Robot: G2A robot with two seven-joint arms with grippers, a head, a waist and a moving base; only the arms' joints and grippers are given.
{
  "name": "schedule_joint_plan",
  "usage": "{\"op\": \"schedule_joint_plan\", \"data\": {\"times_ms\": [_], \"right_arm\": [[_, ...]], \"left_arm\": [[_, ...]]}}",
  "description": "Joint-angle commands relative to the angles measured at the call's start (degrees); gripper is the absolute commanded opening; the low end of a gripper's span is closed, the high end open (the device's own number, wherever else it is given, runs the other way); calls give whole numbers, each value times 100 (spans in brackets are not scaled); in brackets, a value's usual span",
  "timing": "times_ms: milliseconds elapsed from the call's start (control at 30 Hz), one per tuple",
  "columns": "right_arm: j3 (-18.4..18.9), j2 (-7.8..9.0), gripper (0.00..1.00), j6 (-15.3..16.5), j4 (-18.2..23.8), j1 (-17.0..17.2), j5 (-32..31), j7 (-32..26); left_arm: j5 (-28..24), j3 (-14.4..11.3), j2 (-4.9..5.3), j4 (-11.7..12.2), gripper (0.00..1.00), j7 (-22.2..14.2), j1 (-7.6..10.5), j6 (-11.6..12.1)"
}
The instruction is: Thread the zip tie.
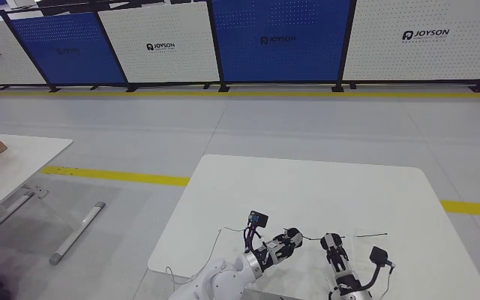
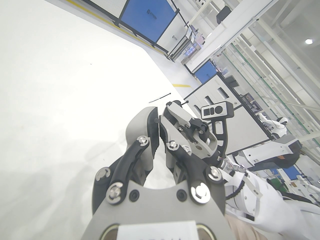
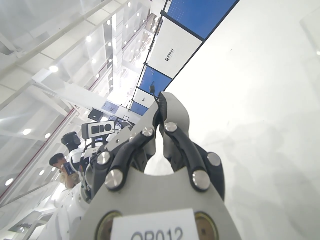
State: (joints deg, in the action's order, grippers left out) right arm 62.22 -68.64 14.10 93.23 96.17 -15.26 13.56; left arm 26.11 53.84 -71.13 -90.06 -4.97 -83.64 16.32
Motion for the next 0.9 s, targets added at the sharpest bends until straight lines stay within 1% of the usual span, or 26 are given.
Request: {"op": "schedule_joint_plan", "data": {"times_ms": [0, 100, 200, 367, 533, 733, 867], "right_arm": [[0, -8, 0, 9, 14, 13, -31, 39], [4, -22, 0, 149, 55, 130, -149, 232], [62, -21, 0, 283, 104, 230, -180, 265], [157, -31, 0, 312, 139, 282, -156, 246], [179, -61, 0, 231, 114, 210, -59, 126], [55, -122, 0, 15, 39, 56, -127, 38], [8, -157, 0, -61, 15, 21, -185, 88]], "left_arm": [[0, 0, 0, 0, 0, 0, 0, 0], [0, 0, 0, 0, 0, 0, 0, 0], [0, 0, 0, 0, 0, 0, 0, 0], [0, 0, 0, 0, 0, 0, 0, 0], [0, 0, 0, 0, 0, 0, 0, 0], [0, 0, 0, 0, 0, 0, 0, 0], [0, 0, 0, 0, 0, 0, 0, 0]]}}
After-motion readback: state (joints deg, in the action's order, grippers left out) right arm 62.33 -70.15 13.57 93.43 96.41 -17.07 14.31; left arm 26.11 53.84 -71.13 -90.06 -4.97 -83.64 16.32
